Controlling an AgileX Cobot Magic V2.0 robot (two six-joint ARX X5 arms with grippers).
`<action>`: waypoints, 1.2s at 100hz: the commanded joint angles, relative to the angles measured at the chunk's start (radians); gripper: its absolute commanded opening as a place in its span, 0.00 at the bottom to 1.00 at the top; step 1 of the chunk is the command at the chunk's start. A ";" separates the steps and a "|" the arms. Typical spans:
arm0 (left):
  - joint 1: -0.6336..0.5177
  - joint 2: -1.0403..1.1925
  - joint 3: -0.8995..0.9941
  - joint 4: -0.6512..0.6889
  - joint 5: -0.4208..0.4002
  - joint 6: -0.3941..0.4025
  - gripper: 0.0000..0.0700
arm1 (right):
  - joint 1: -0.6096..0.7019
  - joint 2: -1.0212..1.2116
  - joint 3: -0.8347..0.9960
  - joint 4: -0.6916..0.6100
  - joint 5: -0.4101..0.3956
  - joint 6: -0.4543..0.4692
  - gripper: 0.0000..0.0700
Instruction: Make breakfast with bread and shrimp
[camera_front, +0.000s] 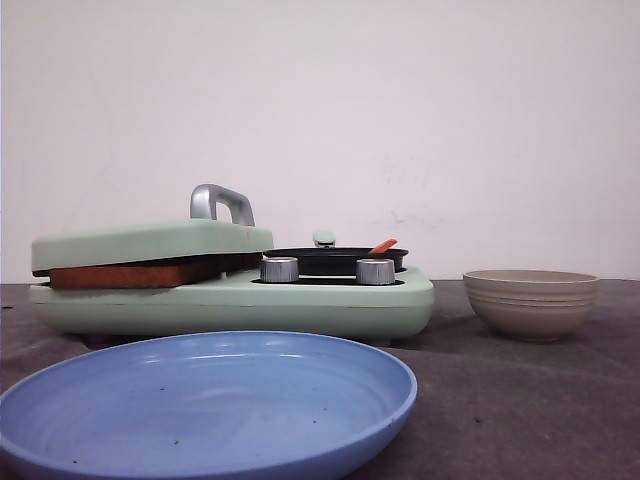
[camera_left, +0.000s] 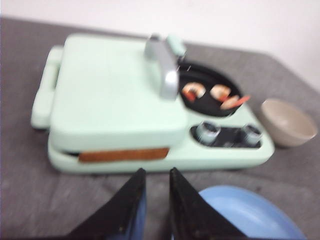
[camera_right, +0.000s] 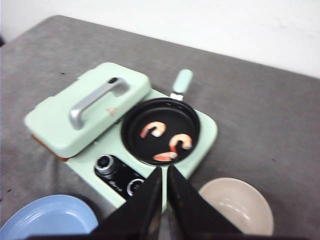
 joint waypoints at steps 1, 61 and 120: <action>-0.003 0.000 0.021 0.013 0.007 -0.023 0.00 | 0.026 -0.044 -0.070 0.063 -0.009 -0.011 0.01; -0.044 -0.145 -0.111 0.138 0.017 -0.063 0.00 | 0.126 -0.452 -0.861 0.587 -0.047 0.071 0.01; -0.063 -0.334 -0.229 -0.012 -0.080 -0.144 0.00 | 0.126 -0.607 -1.107 0.676 -0.024 0.135 0.01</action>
